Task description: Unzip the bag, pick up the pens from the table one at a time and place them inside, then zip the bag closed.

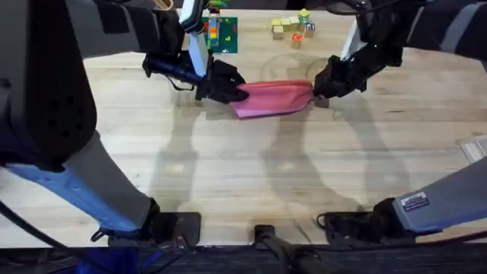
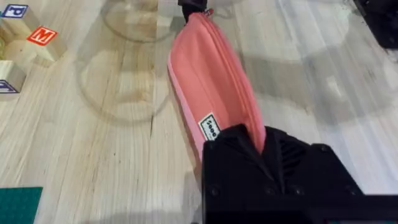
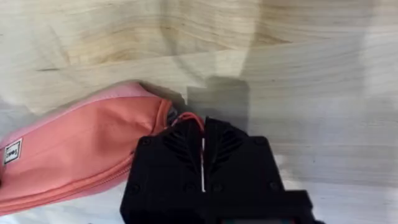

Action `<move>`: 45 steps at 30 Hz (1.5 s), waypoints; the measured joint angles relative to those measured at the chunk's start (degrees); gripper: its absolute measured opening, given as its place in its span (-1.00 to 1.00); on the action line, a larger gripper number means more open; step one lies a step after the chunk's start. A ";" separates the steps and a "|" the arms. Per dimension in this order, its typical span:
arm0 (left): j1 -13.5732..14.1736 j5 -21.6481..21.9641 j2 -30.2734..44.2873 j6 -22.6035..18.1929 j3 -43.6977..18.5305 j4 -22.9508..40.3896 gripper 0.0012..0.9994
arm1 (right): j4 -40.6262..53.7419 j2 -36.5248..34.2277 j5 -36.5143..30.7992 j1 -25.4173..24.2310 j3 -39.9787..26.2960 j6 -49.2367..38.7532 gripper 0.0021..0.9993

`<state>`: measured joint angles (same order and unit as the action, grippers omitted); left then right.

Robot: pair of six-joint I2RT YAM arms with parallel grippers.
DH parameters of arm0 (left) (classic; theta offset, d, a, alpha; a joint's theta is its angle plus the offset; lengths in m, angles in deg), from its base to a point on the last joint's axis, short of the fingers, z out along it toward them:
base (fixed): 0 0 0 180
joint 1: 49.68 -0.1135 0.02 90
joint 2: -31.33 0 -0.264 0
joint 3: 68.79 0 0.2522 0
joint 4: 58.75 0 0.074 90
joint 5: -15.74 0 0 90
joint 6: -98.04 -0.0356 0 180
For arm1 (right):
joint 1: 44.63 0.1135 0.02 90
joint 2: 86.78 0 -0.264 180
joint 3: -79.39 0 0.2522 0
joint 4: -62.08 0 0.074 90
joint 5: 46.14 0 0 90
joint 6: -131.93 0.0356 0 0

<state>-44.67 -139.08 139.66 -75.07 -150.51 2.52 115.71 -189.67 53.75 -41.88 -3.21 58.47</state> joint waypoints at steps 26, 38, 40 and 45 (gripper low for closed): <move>-1.05 1.03 0.00 0.00 0.22 0.28 -0.91 | 7.85 24.21 0.06 2.62 -1.51 -10.47 0.99; -1.05 0.27 0.00 0.22 0.22 0.46 0.98 | 9.01 25.68 0.04 3.26 -1.51 -12.39 0.99; -1.05 0.27 0.00 0.16 0.22 -0.03 0.99 | 9.03 25.68 0.04 3.26 -1.51 -12.52 1.00; -1.05 0.29 -0.04 0.15 0.22 -0.59 0.99 | 9.03 25.68 -0.47 3.26 -1.51 -12.57 0.99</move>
<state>-45.72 -138.79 139.62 -74.91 -150.29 1.93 124.74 -163.99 53.28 -38.63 -4.72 45.90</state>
